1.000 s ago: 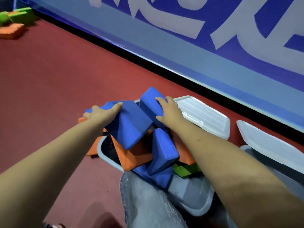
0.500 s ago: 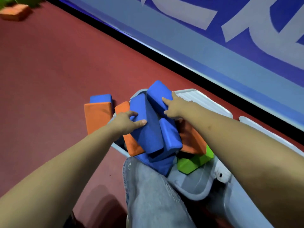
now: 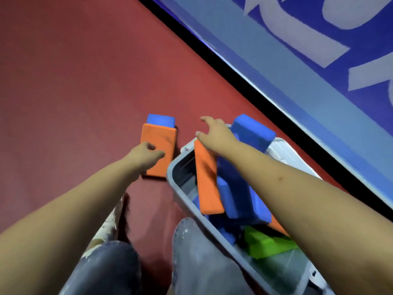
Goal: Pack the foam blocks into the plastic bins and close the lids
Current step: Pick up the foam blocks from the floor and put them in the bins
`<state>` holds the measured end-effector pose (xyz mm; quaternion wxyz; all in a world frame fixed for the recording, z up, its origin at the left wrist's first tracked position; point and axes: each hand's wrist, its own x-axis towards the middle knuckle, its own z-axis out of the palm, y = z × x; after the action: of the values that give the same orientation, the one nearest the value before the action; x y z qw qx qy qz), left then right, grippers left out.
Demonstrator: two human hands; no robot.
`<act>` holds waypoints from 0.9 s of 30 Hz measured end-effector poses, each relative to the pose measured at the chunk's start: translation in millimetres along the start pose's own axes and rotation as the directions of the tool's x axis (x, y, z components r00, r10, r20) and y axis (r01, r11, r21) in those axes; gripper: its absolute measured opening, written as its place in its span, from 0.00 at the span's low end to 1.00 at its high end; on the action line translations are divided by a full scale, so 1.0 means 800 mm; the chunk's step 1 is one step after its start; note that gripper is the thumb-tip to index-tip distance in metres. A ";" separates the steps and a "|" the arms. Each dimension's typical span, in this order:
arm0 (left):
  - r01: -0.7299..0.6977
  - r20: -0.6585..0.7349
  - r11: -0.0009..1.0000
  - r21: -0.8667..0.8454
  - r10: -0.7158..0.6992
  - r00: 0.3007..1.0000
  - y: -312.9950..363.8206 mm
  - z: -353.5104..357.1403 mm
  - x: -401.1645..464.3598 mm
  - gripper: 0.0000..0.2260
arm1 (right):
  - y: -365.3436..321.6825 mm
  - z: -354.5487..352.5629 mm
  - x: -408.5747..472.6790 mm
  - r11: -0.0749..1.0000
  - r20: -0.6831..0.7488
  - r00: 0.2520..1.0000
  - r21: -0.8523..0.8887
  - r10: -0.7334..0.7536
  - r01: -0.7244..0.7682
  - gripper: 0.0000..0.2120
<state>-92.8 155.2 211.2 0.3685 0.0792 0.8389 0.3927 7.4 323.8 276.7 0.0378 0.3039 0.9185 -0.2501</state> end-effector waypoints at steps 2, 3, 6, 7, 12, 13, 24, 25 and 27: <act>0.089 -0.037 0.992 -0.092 -0.093 0.995 -0.037 -0.015 0.050 0.25 | -0.027 0.034 0.046 0.998 0.065 0.997 0.045 0.036 -0.039 0.27; 0.119 -0.049 0.981 -0.153 -0.128 0.991 -0.050 -0.022 0.077 0.26 | -0.037 0.051 0.071 0.996 0.096 0.994 0.066 0.054 -0.060 0.27; 0.154 -0.091 0.914 -0.375 -0.202 0.975 -0.076 -0.034 0.157 0.29 | -0.049 0.106 0.142 0.979 0.177 0.975 0.129 0.133 -0.157 0.28; 0.148 -0.109 0.884 -0.444 -0.216 0.970 -0.080 -0.034 0.181 0.30 | -0.047 0.123 0.164 0.969 0.195 0.966 0.146 0.170 -0.200 0.29; 0.165 -0.108 0.666 -0.728 -0.349 0.931 -0.078 -0.018 0.288 0.27 | -0.014 0.189 0.248 0.888 0.286 0.901 0.233 0.326 -0.395 0.35; 0.172 -0.070 0.598 -0.783 -0.359 0.931 -0.075 -0.010 0.304 0.22 | -0.006 0.197 0.263 0.876 0.284 0.891 0.230 0.355 -0.423 0.36; 0.011 -0.190 0.885 -0.465 -0.112 0.975 -0.144 0.043 0.373 0.29 | 0.042 0.283 0.334 0.690 0.263 0.843 0.487 0.469 -0.536 0.37; -0.023 -0.159 0.886 -0.464 -0.057 0.986 -0.146 0.037 0.368 0.28 | 0.039 0.286 0.334 0.700 0.212 0.856 0.501 0.471 -0.509 0.37; -0.121 -0.139 0.880 -0.459 0.064 0.988 -0.153 0.021 0.361 0.26 | 0.031 0.289 0.334 0.748 0.101 0.879 0.486 0.466 -0.452 0.33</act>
<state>-268.6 204.3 -44.3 0.3068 0.0048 0.7359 0.6036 -214.2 373.4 4.8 0.0067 0.5225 0.7203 -0.4561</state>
